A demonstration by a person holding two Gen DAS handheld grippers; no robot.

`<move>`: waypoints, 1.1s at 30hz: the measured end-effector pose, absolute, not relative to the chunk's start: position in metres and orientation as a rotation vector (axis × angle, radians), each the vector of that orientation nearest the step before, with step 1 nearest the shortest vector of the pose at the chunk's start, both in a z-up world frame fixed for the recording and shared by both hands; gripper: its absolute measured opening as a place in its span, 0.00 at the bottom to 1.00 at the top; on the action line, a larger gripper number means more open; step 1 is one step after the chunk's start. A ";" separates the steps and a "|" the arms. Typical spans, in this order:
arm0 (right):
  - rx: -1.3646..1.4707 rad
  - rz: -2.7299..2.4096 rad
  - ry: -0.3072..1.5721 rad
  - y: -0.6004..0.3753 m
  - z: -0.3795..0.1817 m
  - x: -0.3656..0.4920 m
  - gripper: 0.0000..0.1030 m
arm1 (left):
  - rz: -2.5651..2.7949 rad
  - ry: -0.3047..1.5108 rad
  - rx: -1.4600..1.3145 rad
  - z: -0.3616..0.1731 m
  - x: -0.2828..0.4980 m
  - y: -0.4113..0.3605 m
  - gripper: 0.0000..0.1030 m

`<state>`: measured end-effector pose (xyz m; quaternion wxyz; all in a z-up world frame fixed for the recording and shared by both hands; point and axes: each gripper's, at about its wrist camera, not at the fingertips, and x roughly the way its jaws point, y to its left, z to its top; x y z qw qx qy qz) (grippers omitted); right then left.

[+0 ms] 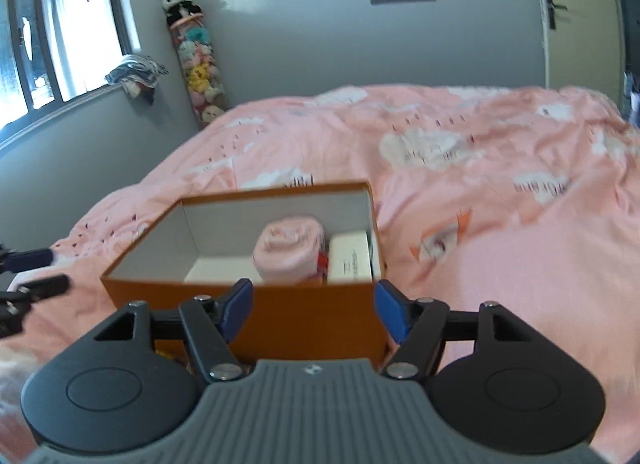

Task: Organize objects
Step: 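Move both tools back to the black box and picture card box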

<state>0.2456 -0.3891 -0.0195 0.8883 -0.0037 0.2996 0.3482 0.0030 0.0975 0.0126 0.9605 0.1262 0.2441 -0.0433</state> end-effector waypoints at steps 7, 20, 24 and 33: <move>-0.031 0.723 0.600 -0.387 -0.016 0.220 0.68 | 0.092 0.468 0.283 -0.012 -0.033 0.161 0.61; -0.161 0.700 0.812 -0.360 -0.055 0.213 0.69 | 0.170 0.409 0.254 -0.007 -0.045 0.191 0.61; -0.167 0.704 0.895 -0.355 -0.072 0.218 0.69 | 0.138 0.407 0.239 0.000 -0.043 0.188 0.61; -0.181 0.706 1.010 -0.345 -0.099 0.227 0.69 | -0.011 0.441 0.261 0.010 -0.028 0.149 0.61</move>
